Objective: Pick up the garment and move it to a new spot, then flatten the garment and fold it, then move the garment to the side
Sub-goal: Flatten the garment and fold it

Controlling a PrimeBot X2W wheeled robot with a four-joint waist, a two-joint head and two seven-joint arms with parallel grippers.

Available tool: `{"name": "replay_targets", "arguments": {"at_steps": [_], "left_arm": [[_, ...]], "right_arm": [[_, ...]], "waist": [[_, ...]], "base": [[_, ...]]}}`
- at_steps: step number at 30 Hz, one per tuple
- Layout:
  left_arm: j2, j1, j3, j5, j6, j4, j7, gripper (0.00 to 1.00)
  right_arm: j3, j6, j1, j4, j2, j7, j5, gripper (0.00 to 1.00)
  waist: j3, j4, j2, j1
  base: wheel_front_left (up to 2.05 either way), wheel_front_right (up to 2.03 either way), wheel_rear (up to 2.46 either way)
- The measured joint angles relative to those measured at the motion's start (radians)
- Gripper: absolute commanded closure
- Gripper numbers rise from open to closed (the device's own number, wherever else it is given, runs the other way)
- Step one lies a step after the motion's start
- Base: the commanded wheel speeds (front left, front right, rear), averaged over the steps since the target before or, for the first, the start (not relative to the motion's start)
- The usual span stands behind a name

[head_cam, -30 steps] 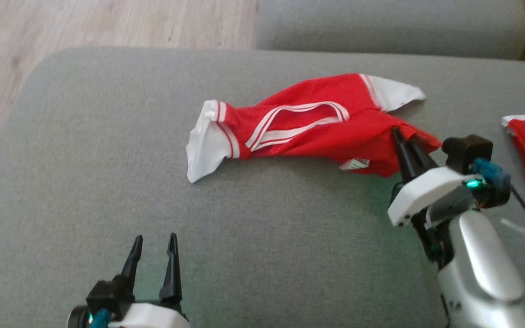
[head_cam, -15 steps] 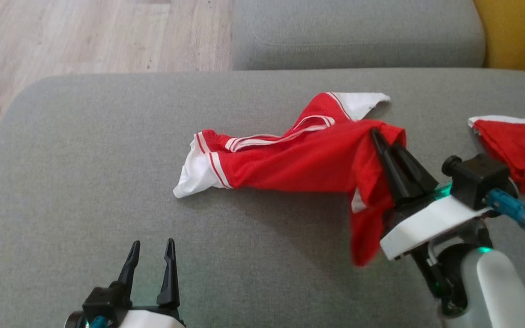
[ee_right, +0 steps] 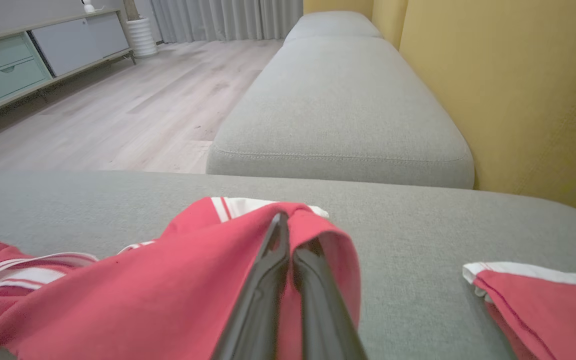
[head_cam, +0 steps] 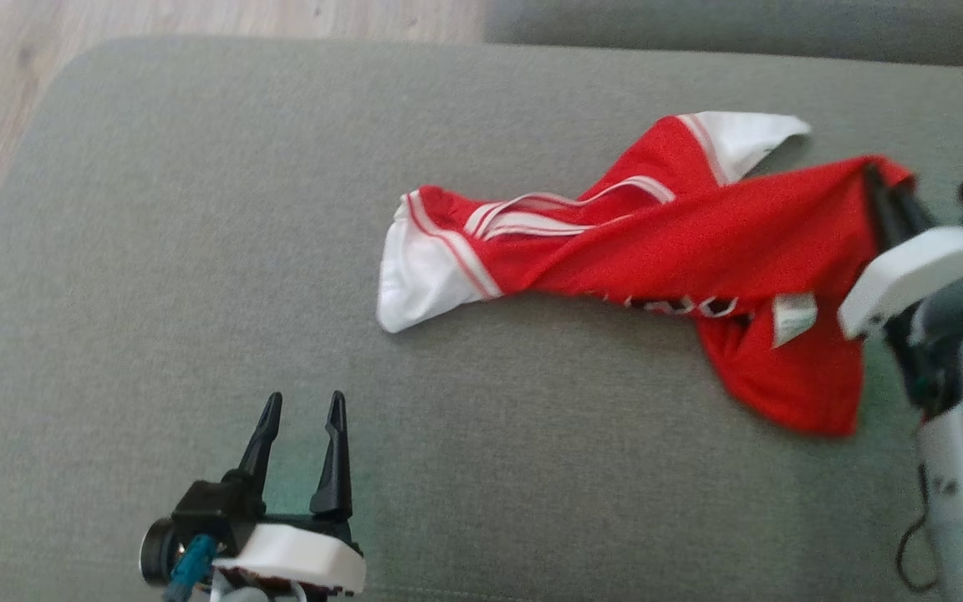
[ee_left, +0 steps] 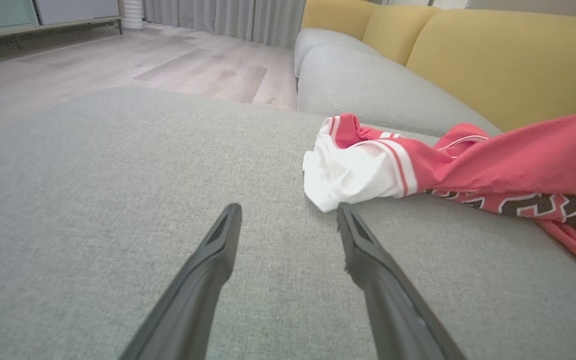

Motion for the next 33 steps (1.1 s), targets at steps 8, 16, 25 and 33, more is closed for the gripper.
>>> {"name": "replay_targets", "arguments": {"at_steps": [8, 16, 25, 33], "left_arm": [[-0.017, -0.026, -0.002, 0.009, -0.009, 0.030, 0.000, 0.00], [-0.026, -0.040, 0.002, 0.011, -0.016, 0.046, -0.002, 0.00], [-0.023, -0.027, 0.007, 0.018, -0.015, 0.040, -0.002, 0.00], [-0.009, -0.028, 0.006, 0.026, -0.010, 0.018, 0.000, 0.00]], "right_arm": [[-0.038, 0.000, -0.167, 0.257, -0.027, -0.105, -0.039, 0.00], [0.006, 0.000, -0.198, 0.360, 0.004, -0.231, -0.053, 0.00], [0.077, 0.000, -0.034, 0.301, 0.074, -0.263, 0.004, 0.00], [0.050, 0.000, 0.022, 0.299, 0.091, -0.230, 0.030, 0.00]], "waist": [[0.063, 0.039, 0.0000, 0.0001], [0.050, 0.010, 0.0000, -0.0001], [-0.001, -0.057, 0.0000, -0.0003], [0.025, -0.065, 0.0000, -0.0002]], "base": [[0.00, 0.00, 0.00], [0.00, 0.00, 0.00], [0.00, 0.00, 0.00], [0.00, 0.00, 0.00]]}}
